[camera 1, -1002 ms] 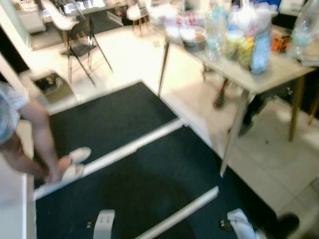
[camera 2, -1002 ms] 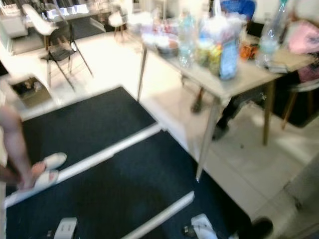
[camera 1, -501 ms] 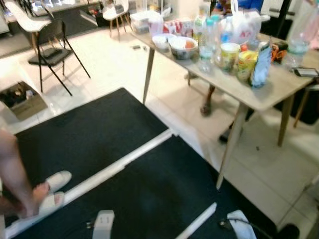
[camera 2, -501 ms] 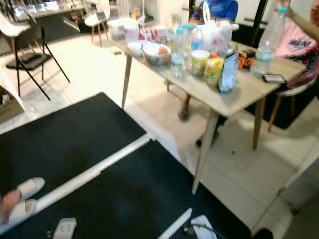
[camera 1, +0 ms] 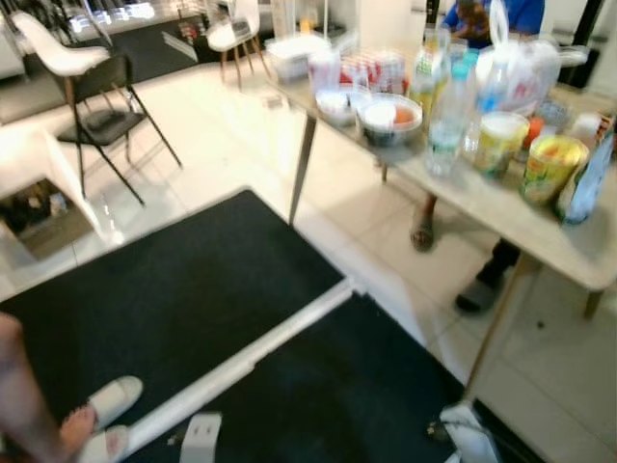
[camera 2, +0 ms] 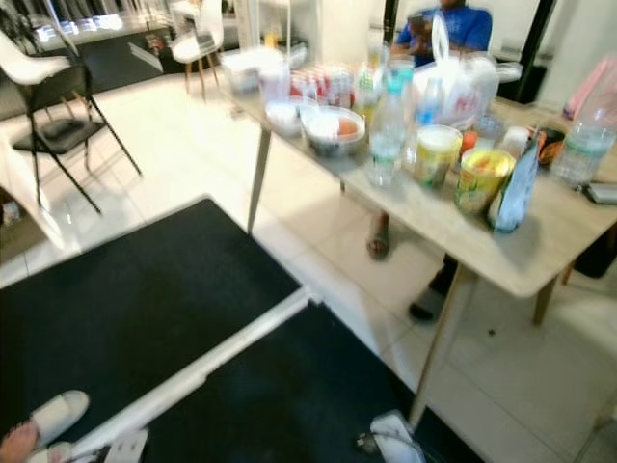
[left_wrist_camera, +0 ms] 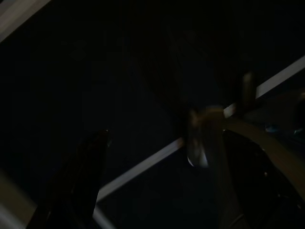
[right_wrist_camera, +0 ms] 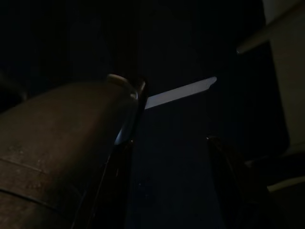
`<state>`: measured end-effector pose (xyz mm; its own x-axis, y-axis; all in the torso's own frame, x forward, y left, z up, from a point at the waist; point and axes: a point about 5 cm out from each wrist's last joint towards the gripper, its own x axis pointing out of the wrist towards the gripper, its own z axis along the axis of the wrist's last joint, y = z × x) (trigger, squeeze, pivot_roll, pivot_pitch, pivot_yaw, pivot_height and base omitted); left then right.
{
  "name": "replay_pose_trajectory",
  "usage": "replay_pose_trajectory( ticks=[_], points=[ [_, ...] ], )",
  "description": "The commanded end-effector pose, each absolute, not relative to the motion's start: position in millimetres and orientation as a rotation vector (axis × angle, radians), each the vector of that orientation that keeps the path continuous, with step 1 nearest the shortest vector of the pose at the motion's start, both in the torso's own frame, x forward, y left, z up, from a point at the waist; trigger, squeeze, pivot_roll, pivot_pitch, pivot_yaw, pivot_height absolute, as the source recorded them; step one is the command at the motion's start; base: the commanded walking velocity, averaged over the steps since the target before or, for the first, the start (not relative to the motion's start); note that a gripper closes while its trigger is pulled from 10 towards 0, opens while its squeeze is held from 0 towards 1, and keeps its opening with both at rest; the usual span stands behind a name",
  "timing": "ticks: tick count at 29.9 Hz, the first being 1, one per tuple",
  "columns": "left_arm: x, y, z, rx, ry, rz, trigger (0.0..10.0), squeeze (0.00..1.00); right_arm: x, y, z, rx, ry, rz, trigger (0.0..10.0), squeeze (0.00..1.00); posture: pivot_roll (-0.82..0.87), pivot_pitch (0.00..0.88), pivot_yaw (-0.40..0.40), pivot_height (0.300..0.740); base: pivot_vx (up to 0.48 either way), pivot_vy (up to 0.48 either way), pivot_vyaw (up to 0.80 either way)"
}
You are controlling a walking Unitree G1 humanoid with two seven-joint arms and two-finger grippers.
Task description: Restocking fridge
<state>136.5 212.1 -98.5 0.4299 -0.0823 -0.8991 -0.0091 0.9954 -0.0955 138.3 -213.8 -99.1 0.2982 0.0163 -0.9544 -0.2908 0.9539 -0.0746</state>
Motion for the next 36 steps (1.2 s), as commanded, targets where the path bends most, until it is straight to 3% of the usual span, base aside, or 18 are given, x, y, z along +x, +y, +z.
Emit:
replay_pose_trajectory(
  ticks=[1,14,36],
  points=[
    [126.9,216.0,-101.1,-0.086,1.156,-0.034,10.0,0.00,137.9,-209.5,-100.0,-0.243,1.256,0.214,10.0,0.00,-0.01,0.000,0.068,0.740,0.480,0.000,-0.77],
    [126.7,215.6,-101.3,-0.090,1.157,-0.029,10.0,0.00,137.8,-210.1,-100.0,-0.251,1.262,0.217,10.0,0.00,-0.01,0.000,0.066,0.740,0.470,0.000,-0.77],
    [127.1,217.0,-101.1,-0.045,1.152,-0.025,10.0,0.00,137.0,-211.0,-100.2,-0.277,1.269,0.223,10.0,0.00,-0.01,0.000,0.064,0.740,0.000,0.000,-0.77]
  ],
)
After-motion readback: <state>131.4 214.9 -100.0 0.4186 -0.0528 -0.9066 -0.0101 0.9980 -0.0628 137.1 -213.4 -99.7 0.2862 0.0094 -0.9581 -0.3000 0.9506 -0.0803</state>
